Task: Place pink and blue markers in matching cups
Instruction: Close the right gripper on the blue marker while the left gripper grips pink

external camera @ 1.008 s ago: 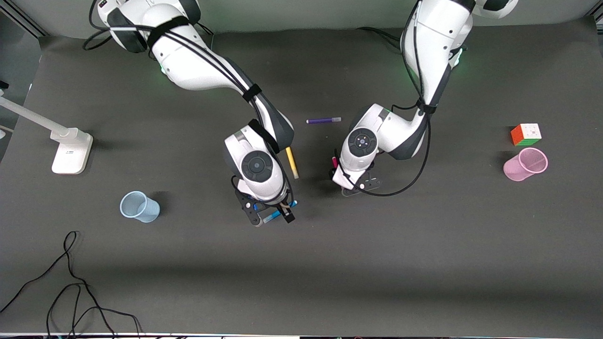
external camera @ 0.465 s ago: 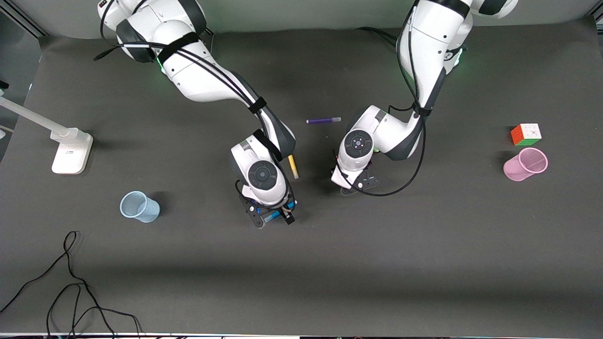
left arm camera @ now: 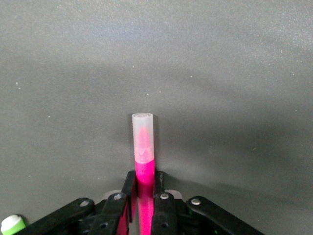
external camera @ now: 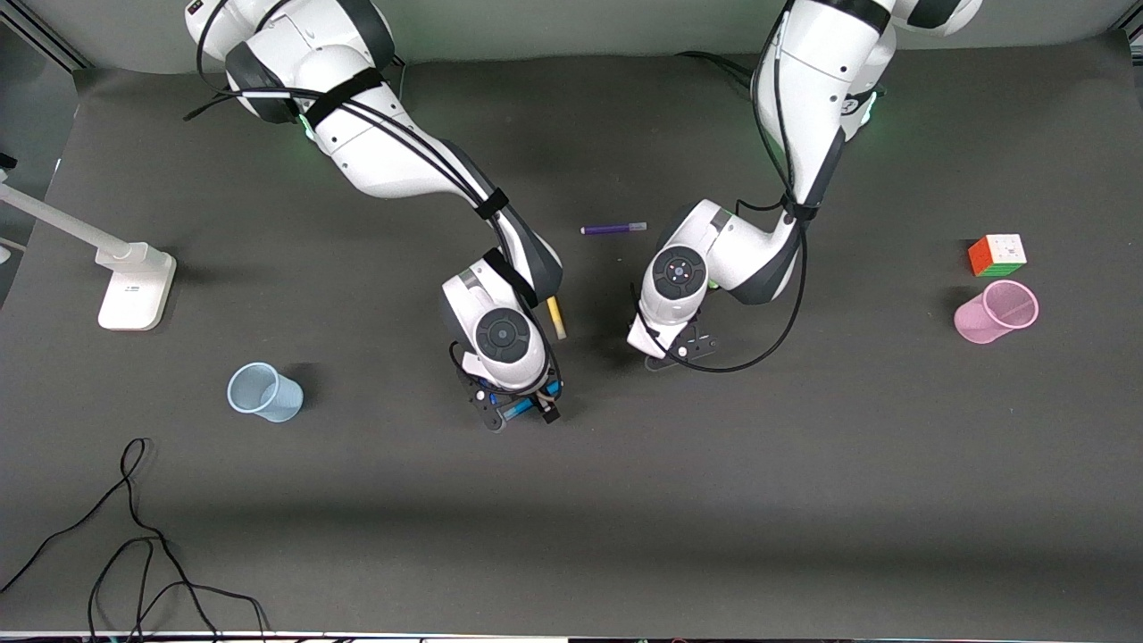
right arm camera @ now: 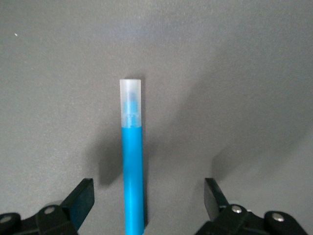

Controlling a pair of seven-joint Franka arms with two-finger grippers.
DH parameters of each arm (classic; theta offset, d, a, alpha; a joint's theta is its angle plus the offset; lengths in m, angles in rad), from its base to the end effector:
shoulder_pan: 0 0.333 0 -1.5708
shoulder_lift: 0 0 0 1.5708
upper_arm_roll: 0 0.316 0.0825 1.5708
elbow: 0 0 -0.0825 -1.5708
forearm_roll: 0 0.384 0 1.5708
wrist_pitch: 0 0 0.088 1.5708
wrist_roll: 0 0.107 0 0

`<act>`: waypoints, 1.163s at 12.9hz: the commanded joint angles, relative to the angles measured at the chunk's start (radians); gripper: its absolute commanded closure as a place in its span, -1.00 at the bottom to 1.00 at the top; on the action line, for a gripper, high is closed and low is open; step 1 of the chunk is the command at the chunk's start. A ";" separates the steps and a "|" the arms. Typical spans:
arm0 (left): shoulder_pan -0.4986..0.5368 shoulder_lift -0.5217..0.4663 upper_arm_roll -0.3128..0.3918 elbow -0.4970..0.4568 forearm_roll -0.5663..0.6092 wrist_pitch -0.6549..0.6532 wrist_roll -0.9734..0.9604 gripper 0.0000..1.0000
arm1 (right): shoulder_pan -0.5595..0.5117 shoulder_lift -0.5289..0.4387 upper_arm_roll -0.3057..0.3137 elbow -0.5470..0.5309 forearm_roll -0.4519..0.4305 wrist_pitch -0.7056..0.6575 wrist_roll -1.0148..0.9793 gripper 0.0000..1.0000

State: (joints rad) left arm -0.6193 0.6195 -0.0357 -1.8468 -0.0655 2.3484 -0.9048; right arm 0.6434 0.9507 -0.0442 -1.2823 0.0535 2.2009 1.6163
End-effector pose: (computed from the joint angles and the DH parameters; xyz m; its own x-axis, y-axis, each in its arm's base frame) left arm 0.4996 -0.3837 0.1779 0.9460 0.3003 -0.1221 0.2955 -0.9537 -0.0557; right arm 0.6083 0.4272 0.1691 0.5136 -0.8580 -0.0048 -0.8575 -0.5135 0.0314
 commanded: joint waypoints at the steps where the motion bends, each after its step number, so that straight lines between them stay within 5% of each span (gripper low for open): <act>1: 0.003 -0.041 0.014 0.005 0.004 -0.064 0.010 1.00 | 0.007 0.017 0.003 0.024 -0.008 0.025 0.014 -0.99; 7: 0.195 -0.312 0.023 0.008 0.033 -0.435 0.430 1.00 | 0.009 0.020 0.006 0.029 -0.008 0.028 0.017 -0.78; 15: 0.562 -0.504 0.023 0.008 0.110 -0.521 1.231 1.00 | 0.009 0.017 0.014 0.029 -0.008 0.037 0.013 0.46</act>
State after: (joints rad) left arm -0.1034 0.1508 0.0014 -1.8116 0.0239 1.8207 0.1905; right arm 0.6489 0.9516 -0.0313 -1.2816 0.0536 2.2353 1.6163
